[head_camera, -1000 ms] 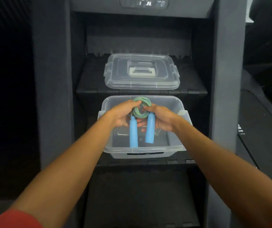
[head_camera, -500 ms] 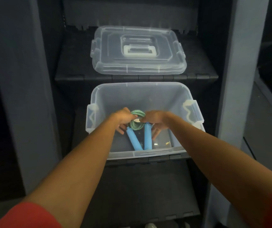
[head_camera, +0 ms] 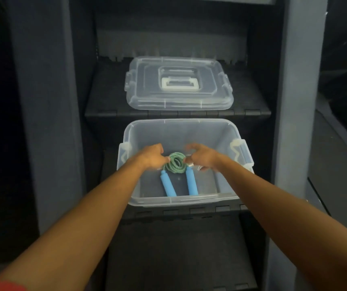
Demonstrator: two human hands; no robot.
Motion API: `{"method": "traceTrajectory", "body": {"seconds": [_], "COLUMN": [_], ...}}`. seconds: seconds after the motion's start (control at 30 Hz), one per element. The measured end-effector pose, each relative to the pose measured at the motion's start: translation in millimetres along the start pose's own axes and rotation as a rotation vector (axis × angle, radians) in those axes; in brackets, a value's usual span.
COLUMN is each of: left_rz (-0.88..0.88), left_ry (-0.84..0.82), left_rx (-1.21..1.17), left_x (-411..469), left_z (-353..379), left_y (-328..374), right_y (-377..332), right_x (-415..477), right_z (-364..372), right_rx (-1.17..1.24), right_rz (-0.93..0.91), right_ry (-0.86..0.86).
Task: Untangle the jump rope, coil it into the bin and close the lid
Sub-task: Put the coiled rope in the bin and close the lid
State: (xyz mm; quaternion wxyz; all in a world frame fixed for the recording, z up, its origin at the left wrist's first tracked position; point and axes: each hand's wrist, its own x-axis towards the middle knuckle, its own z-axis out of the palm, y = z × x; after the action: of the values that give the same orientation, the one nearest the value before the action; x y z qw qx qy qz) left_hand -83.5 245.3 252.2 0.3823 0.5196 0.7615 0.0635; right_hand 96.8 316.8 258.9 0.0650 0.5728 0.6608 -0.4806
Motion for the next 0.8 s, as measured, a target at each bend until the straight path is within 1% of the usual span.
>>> {"method": "traceTrajectory", "body": {"seconds": [0.13,0.27,0.4,0.53,0.6,0.67,0.73,0.8], "left_rz": [0.036,0.109,0.193,0.259,0.289,0.292,0.234,0.160], "left_ry": [0.068,0.163,0.382,0.570,0.641,0.692,0.686,0.665], "left_rx": [0.007,-0.002,-0.017,-0.032,-0.039,0.016,0.075,0.080], "left_x": [-14.7,-24.8,-29.5,-22.0,-13.4,-1.7,11.7,25.9], "left_z": [-14.4,-41.0,-75.7,-105.5,-118.4,-128.7,-136.0,-140.6], "left_y": [4.6,18.3,36.5,45.8,44.9,42.2,38.6,34.4], "right_y": [-8.6,-27.7,-49.5,-64.3,-70.0,-74.8,-78.2,-79.9], "right_x": [-11.7,-31.9,-44.9,-35.6,-26.5,-14.8,-2.0,11.1], "right_z": [-7.7,-28.3,-53.5,-78.7,-90.9,-102.8,-113.8,-123.0], "right_rx": [-0.051,-0.076,-0.058,-0.143,-0.205,-0.267,-0.311,-0.328], "right_rz": [-0.136,-0.278,-0.438,-0.533,-0.526,-0.480,-0.403,-0.310], "right_ry": [0.129,0.304,0.497,0.588,0.645,0.673,0.661,0.641]}}
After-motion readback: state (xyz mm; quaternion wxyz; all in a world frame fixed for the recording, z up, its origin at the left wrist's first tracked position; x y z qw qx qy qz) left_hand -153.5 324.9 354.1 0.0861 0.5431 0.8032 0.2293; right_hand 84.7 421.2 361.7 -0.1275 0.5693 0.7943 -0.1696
